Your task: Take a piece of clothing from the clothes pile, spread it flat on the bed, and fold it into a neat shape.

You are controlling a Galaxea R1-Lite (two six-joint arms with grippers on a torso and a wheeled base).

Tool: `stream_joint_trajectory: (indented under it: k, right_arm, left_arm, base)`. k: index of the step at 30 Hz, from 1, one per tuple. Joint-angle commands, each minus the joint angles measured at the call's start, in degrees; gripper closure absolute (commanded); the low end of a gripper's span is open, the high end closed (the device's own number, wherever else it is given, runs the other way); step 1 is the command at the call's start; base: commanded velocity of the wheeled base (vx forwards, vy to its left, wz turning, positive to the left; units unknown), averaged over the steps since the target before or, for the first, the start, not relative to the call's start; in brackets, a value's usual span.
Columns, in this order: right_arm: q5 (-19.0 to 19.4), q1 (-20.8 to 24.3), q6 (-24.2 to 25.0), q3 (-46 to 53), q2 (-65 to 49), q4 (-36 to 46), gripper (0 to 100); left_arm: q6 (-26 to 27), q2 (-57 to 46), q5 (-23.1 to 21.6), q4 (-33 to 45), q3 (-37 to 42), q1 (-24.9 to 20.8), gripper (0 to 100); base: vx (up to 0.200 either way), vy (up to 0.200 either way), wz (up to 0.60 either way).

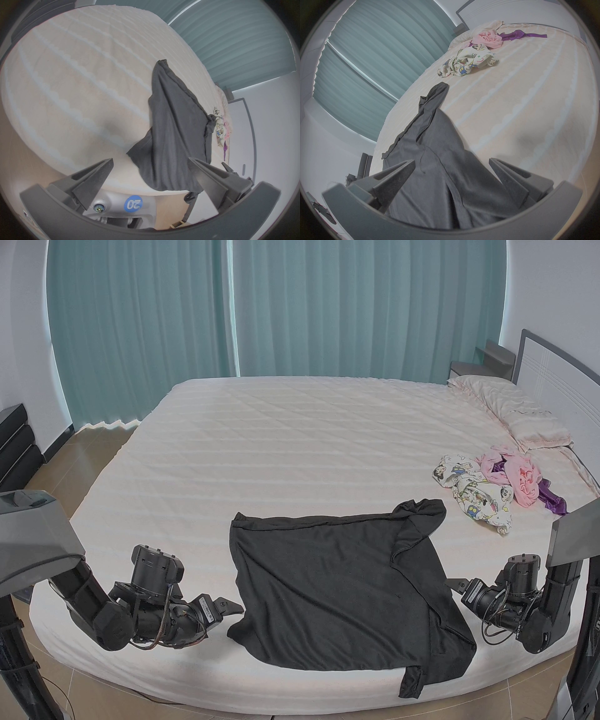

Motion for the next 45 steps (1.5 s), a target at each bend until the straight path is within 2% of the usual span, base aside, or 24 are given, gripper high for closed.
stream_joint_trajectory:
  k: [1, 3, 4, 5, 6, 8, 21, 25, 26, 37, 41, 45]
  right_arm:
    - [-0.1, 0.1, 0.0, 1.3, 0.2, -1.7, 0]
    - [-0.1, 0.1, -0.1, 1.6, 0.2, -2.1, 0]
    - [-0.1, 0.3, 0.0, 1.8, 0.1, -2.4, 0]
    - [-0.1, 0.3, 0.0, 1.8, 0.1, -2.4, 0]
    - [-0.1, 0.3, -0.1, 2.0, -0.1, -2.5, 0]
    - [-0.1, 0.3, -0.1, 2.0, -0.1, -2.6, 0]
    - [-0.1, 0.7, 0.0, 1.9, -1.0, -2.8, 0]
    - [-0.1, 0.8, 0.0, 1.8, -1.1, -2.8, 0]
    - [-0.1, 0.8, 0.0, 1.8, -1.1, -2.8, 0]
    - [0.0, 0.7, 0.1, 1.9, -1.2, -2.9, 0]
    - [0.0, 0.7, 0.1, 2.0, -1.2, -2.9, 0]
    - [0.0, 0.6, 0.1, 2.0, -1.2, -2.9, 0]
  left_arm:
    - [0.0, 3.4, 3.9, -0.2, -0.5, -2.8, 0]
    - [0.0, 4.4, 6.0, -0.8, -0.6, -3.7, 0]
    - [0.0, 6.4, 9.2, -2.6, -0.7, -5.2, 0]
    - [0.0, 6.4, 9.2, -2.6, -0.7, -5.2, 0]
    - [0.0, 8.5, 12.0, -5.2, -0.8, -6.4, 0]
    - [0.0, 10.6, 14.9, -8.3, -1.0, -7.3, 0]
    - [0.0, 15.0, 16.2, -9.5, -6.2, -7.4, 0]
    - [1.3, 17.1, 18.7, -9.8, -7.8, -7.4, 0]
    - [2.8, 17.4, 19.5, -9.8, -7.8, -7.4, 100]
    - [4.4, 15.3, 20.2, -7.4, -5.4, -6.8, 100]
    - [4.7, 10.2, 20.1, -1.2, -4.1, -5.7, 100]
    - [6.3, 5.3, 20.2, 10.1, -4.2, -5.1, 100]
  base:
    - [0.0, 0.0, 0.0]
    - [0.0, 0.0, 0.0]
    - [0.0, 0.0, 0.0]
    - [0.0, 0.0, 0.0]
    - [0.0, 0.0, 0.0]
    - [0.0, 0.0, 0.0]
    - [0.0, 0.0, 0.0]
    - [0.0, 0.0, 0.0]
    - [0.0, 0.0, 0.0]
    - [0.0, 0.0, 0.0]
    - [0.0, 0.0, 0.0]
    - [0.0, 0.0, 0.0]
